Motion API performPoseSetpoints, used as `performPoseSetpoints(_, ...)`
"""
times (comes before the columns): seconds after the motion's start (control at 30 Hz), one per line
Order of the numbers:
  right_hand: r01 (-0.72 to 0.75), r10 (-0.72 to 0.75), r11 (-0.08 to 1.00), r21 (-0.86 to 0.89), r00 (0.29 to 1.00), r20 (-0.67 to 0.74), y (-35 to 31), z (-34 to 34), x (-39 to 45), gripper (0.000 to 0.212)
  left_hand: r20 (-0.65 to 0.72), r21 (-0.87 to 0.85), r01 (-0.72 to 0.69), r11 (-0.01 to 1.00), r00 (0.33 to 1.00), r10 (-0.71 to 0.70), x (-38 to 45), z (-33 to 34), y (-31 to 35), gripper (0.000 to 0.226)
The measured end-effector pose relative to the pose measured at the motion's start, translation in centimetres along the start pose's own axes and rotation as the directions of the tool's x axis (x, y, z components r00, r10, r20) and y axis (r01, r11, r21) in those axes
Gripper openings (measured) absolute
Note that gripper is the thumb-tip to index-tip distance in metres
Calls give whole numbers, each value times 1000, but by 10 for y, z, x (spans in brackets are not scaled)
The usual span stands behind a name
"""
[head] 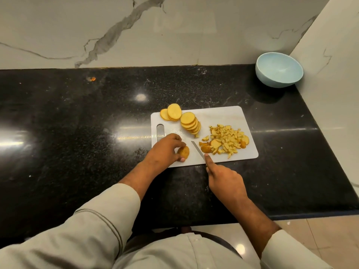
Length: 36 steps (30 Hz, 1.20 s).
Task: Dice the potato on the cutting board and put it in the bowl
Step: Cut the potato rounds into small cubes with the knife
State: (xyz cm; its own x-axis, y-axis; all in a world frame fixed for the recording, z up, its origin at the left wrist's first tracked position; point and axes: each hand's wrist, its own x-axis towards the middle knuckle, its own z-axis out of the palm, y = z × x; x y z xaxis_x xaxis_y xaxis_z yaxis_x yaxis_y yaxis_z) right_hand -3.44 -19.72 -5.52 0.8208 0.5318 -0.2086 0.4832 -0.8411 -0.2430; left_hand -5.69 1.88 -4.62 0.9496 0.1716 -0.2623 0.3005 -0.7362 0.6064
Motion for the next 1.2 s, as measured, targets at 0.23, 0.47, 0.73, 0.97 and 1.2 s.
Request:
performPoseSetpoints(0.23,-52,56,997,61,996,-64,-17,-5,-1,58,-196,-75,67,995,977,-81,11,7,11,51)
performPoseSetpoints(0.47,-43,42,993,110,999,10,-39,4,14,59,-193,1,110,994,975,-108,15,11,14,30)
performPoseSetpoints(0.73,28,-28,999,43,1000,-2,-45,11,11,62,-169,234,109,966,983,-70,12,14,30,15)
performPoseSetpoints(0.97,44,-44,999,-11,999,-28,-49,12,14,61,-237,115,124,986,967,-94,6,17,31,8)
performPoseSetpoints(1.2,98,-100,991,-88,995,-25,-49,9,35,64,-297,15,119,993,949,-110,4,23,26,10)
